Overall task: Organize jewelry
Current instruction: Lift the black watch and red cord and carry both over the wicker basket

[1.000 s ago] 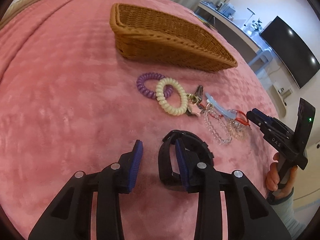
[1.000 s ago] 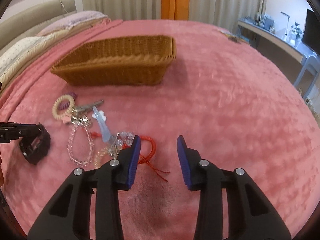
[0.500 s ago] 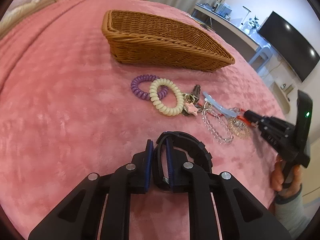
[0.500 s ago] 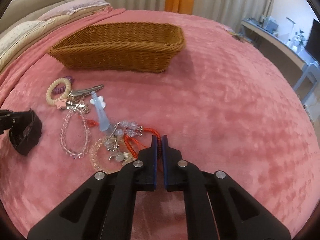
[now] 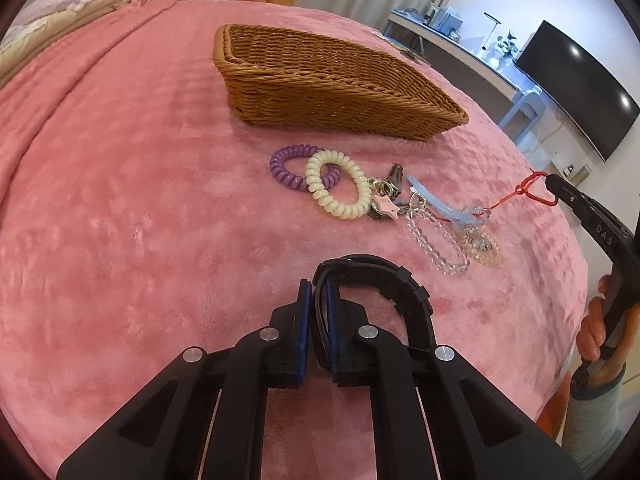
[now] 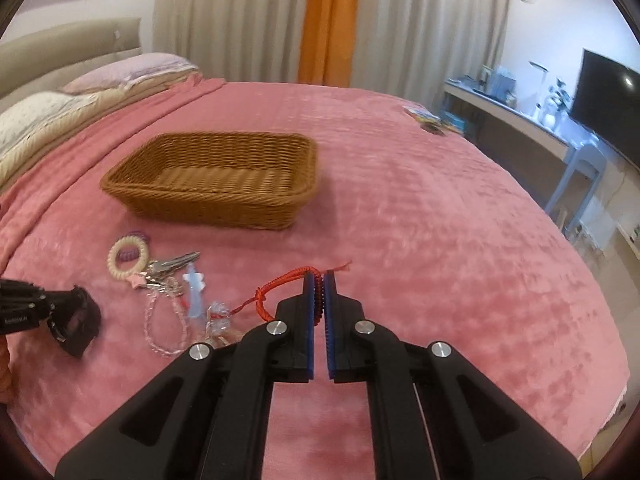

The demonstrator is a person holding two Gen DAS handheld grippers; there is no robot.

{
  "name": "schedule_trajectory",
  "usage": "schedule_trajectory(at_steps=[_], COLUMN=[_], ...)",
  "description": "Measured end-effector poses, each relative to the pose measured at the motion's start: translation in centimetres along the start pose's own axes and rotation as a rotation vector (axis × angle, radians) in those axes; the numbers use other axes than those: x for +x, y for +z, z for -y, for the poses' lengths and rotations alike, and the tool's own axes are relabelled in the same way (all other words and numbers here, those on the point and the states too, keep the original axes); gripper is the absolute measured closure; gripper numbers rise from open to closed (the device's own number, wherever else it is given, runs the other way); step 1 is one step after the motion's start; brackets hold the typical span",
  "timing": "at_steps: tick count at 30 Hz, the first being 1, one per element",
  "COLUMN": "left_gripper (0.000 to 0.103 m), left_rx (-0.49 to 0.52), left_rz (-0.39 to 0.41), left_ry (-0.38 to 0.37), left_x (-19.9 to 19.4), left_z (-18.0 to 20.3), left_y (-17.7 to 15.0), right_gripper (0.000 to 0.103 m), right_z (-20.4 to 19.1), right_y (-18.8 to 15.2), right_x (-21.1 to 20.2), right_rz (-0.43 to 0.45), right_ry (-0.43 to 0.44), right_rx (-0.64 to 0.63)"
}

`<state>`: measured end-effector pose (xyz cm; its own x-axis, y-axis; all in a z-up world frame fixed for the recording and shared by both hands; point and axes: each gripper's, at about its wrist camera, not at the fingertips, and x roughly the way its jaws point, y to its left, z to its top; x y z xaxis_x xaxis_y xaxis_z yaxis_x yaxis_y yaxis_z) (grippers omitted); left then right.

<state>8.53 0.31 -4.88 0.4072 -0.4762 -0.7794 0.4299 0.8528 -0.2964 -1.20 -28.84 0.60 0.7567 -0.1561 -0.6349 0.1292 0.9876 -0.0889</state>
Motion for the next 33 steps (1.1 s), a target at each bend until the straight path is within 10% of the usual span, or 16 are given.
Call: schedule_trajectory(at_steps=[10, 28, 33], left_gripper=[0.095, 0.080, 0.086], left_rx=[0.005, 0.030, 0.031], left_rz=[-0.016, -0.020, -0.004], left_ry=[-0.002, -0.006, 0.002], left_x=[-0.2, -0.3, -0.3], left_z=[0.0, 0.4, 0.8], left_y=[-0.1, -0.5, -0.6], right_gripper=[0.100, 0.074, 0.081], right_z=[2.8, 3.1, 1.4], right_y=[-5.5, -6.5, -6.6], right_x=[3.9, 3.4, 3.4], right_rz=[-0.232, -0.266, -0.240], right_ry=[-0.040, 0.112, 0.040], right_rx=[0.135, 0.108, -0.009])
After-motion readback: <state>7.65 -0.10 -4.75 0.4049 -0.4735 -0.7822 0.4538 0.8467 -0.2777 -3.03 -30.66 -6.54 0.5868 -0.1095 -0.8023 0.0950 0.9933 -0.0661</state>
